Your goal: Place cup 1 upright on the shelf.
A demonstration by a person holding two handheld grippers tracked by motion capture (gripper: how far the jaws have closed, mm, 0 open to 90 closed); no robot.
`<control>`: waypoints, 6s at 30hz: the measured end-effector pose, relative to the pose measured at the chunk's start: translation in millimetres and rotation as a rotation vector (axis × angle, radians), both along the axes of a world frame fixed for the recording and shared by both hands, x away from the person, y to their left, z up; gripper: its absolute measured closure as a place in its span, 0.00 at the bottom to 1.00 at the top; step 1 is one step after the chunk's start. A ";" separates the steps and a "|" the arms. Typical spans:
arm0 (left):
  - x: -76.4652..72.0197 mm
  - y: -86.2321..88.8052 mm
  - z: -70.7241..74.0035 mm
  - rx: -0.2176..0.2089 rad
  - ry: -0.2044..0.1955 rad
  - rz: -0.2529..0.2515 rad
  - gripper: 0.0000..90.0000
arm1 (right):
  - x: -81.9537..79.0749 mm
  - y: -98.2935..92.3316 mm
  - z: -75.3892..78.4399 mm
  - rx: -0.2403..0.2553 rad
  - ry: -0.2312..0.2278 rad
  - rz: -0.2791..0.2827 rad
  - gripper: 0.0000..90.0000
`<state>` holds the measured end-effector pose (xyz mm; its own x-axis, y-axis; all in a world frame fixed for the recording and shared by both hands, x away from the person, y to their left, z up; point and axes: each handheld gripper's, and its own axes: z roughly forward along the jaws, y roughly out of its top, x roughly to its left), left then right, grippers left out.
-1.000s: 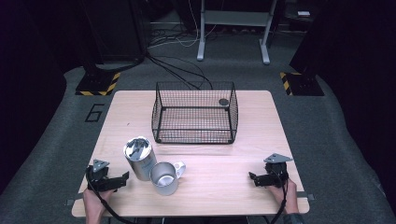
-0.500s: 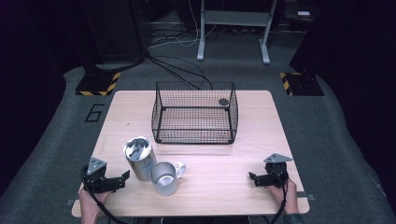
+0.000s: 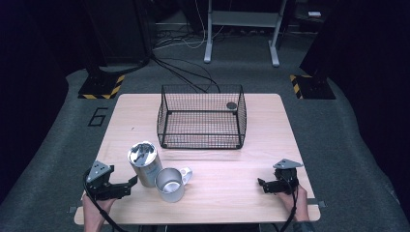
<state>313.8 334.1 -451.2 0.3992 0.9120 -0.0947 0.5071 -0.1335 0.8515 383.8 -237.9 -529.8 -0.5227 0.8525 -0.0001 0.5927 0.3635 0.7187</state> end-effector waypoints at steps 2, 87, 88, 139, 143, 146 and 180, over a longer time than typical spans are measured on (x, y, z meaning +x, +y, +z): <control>-0.1 -1.1 1.1 -0.003 -0.001 -0.007 0.00 | 0.0 0.0 0.0 0.000 0.000 0.000 0.00; 34.0 -33.4 24.9 0.007 -0.170 -0.077 0.04 | 0.9 -2.8 0.1 -0.006 0.003 0.033 0.00; 33.9 -32.5 27.0 0.014 -0.168 -0.078 0.04 | 0.9 -2.8 0.1 -0.006 0.003 0.033 0.00; 66.9 -48.1 95.9 0.051 -0.205 -0.150 0.04 | 1.3 -3.1 0.1 -0.008 0.001 0.037 0.00; 70.6 -50.8 98.7 0.042 -0.215 -0.155 0.04 | 1.3 -3.1 0.0 -0.008 0.001 0.037 0.00; 74.0 -53.0 101.4 0.038 -0.213 -0.169 0.04 | 1.3 -3.1 0.0 -0.008 0.001 0.037 0.00; 106.1 -95.7 134.5 0.056 -0.234 -0.290 0.04 | 1.7 -4.4 -0.2 -0.006 -0.001 0.047 0.00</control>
